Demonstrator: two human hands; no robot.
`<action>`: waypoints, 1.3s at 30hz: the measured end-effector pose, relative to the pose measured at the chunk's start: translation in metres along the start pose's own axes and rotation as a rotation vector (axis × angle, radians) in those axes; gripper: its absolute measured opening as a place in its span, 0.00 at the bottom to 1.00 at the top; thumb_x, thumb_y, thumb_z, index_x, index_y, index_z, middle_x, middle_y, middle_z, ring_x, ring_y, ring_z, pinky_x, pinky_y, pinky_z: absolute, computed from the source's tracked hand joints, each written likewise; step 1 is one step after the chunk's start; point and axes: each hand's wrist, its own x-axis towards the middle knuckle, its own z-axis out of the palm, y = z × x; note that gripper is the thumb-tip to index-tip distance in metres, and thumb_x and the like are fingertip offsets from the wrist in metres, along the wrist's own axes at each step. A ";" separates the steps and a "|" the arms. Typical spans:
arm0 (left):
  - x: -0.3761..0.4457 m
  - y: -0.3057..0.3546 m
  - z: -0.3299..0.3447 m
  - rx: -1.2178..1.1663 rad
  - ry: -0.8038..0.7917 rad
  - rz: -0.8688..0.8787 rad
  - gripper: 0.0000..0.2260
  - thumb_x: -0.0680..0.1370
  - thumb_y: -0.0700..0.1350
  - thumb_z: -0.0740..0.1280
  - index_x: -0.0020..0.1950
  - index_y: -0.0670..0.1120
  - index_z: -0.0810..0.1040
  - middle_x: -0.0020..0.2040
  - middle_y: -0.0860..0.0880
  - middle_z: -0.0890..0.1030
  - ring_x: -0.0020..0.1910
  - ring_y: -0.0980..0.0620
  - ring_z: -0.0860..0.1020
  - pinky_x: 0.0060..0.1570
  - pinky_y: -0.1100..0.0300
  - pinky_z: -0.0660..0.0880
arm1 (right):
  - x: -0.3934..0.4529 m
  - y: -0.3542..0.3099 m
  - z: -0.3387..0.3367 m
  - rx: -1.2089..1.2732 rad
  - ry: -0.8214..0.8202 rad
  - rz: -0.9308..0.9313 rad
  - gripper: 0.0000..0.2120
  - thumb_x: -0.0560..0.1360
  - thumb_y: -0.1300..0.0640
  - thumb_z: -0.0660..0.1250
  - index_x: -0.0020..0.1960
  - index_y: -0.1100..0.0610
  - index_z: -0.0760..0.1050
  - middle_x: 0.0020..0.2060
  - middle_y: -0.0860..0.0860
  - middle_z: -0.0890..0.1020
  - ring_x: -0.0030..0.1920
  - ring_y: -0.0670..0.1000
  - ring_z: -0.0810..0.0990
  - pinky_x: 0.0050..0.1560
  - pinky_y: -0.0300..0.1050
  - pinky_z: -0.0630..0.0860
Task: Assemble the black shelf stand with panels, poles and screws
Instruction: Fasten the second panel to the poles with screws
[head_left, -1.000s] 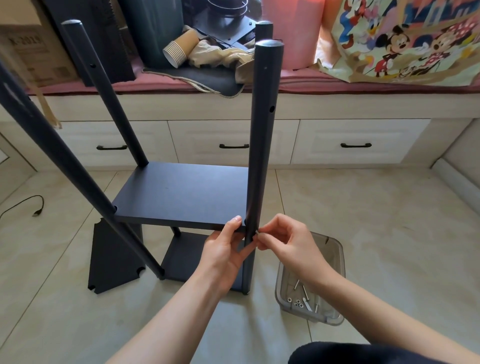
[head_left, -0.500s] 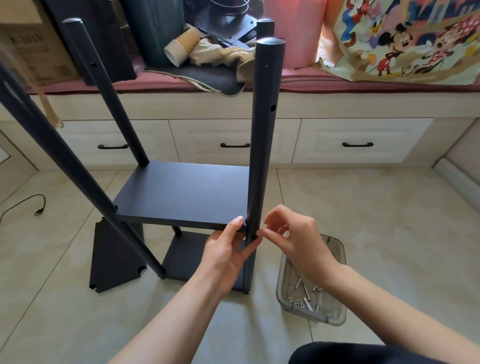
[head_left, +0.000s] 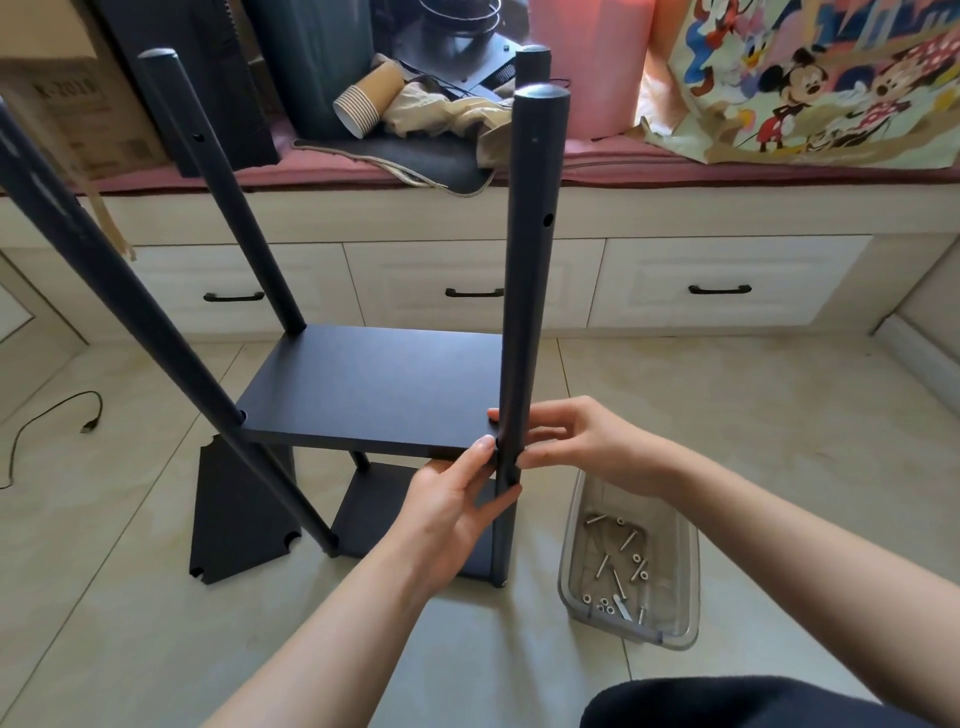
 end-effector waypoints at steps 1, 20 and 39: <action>-0.003 0.002 0.001 0.016 0.007 -0.008 0.15 0.83 0.43 0.64 0.68 0.39 0.76 0.61 0.42 0.83 0.61 0.46 0.82 0.64 0.41 0.76 | 0.000 -0.001 0.001 0.004 0.005 0.002 0.20 0.73 0.68 0.72 0.63 0.56 0.80 0.56 0.61 0.83 0.57 0.58 0.82 0.65 0.53 0.75; -0.014 0.006 -0.023 1.443 0.099 0.954 0.29 0.67 0.51 0.81 0.66 0.46 0.78 0.63 0.52 0.80 0.74 0.50 0.68 0.78 0.62 0.50 | 0.001 -0.002 0.017 0.032 -0.013 0.014 0.21 0.63 0.56 0.78 0.56 0.46 0.84 0.55 0.67 0.81 0.48 0.52 0.75 0.61 0.59 0.73; -0.002 0.013 -0.028 1.519 0.022 0.860 0.31 0.75 0.62 0.64 0.75 0.52 0.72 0.73 0.56 0.73 0.77 0.57 0.64 0.77 0.51 0.60 | 0.023 0.005 0.016 0.192 0.155 0.291 0.19 0.80 0.45 0.64 0.59 0.60 0.77 0.50 0.60 0.84 0.52 0.56 0.83 0.62 0.56 0.78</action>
